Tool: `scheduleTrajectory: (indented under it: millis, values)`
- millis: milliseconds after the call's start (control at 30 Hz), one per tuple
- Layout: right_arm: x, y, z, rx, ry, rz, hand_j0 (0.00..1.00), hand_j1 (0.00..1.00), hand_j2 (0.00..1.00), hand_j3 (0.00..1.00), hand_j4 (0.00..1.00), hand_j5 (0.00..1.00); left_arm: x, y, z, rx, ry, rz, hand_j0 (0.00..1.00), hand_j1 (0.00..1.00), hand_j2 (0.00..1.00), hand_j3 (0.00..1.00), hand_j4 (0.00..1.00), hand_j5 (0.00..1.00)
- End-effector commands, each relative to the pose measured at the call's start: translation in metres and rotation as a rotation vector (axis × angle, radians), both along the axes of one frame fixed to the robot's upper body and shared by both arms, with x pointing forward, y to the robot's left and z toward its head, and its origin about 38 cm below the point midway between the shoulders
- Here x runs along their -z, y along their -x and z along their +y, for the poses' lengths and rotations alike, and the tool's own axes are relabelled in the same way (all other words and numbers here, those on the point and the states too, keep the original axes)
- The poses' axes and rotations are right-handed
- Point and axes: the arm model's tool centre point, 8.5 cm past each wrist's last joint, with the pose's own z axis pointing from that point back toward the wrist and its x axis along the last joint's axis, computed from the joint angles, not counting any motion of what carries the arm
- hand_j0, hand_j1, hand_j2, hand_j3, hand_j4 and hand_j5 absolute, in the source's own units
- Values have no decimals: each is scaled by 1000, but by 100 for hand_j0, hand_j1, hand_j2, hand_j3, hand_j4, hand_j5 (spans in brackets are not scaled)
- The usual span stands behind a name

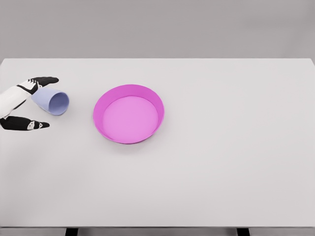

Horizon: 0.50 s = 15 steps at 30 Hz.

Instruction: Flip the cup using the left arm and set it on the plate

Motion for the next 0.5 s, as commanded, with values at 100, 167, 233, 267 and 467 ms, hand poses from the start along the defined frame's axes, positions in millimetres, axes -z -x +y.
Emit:
scheduleTrajectory:
  millis: [100,167,233,267,467]
  values:
    - [0,0,0,4,0,-3,100,100,100,100,100,100,-2,0,2,-4,2,0,100,100,100,100,100,100]
    - [0,1,0,1,0,2,100,100,100,100,100,100,-2,0,3,-4,-7,-1,100,100,100,100,100,100]
    - [0,1,0,1,0,2,100,100,100,100,100,100,-3,-1,7,-14,-20,-2,100,100,100,100,100,100]
    - [0,2,0,0,0,3,100,100,100,100,100,100,1,-1,9,-16,-40,11,100,100,100,100,100,100]
    - [0,1,0,-1,0,2,100,100,100,100,100,100,15,-4,56,-146,-96,70,100,100,100,100,100,100]
